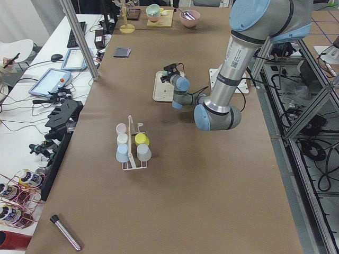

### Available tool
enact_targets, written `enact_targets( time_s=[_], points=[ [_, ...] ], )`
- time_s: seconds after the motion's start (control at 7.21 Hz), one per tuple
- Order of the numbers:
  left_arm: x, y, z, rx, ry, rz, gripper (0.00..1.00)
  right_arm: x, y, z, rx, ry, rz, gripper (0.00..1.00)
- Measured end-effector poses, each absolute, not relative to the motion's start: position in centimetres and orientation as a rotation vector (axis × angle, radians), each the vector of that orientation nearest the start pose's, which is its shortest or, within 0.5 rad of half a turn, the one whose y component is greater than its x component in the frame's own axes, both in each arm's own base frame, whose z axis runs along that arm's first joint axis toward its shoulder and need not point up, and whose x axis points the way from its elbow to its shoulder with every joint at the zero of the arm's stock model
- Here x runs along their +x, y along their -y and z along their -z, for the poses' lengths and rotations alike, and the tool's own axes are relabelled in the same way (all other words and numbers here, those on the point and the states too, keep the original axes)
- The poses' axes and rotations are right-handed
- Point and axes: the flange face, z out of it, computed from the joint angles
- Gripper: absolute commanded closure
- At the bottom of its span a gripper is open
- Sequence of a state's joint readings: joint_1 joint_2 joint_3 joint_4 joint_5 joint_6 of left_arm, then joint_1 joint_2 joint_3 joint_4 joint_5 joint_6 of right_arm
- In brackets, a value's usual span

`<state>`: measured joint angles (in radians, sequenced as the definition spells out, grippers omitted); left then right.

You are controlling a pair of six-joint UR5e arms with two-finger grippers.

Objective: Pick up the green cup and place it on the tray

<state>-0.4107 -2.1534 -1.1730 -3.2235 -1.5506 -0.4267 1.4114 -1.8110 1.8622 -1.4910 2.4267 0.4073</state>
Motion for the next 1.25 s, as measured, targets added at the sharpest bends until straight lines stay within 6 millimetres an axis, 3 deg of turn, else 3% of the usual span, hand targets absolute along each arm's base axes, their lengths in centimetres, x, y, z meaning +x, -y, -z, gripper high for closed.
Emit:
enact_targets(
  time_s=[0.28, 0.69, 1.25],
  points=[
    [57.2, 39.7, -33.3, 1.325, -1.301, -0.484, 0.04, -0.6, 40.3, -60.6, -0.120, 0.856, -0.175, 0.00],
    [56.1, 39.1, -33.9, 1.347, -1.285, -0.495, 0.03, -0.6, 40.4, -60.5, -0.120, 0.858, -0.178, 0.00],
    [53.5, 36.9, -36.0, 1.342, -1.284, -0.516, 0.02, -0.6, 40.4, -60.5, -0.121, 0.857, -0.181, 0.00]
  ],
)
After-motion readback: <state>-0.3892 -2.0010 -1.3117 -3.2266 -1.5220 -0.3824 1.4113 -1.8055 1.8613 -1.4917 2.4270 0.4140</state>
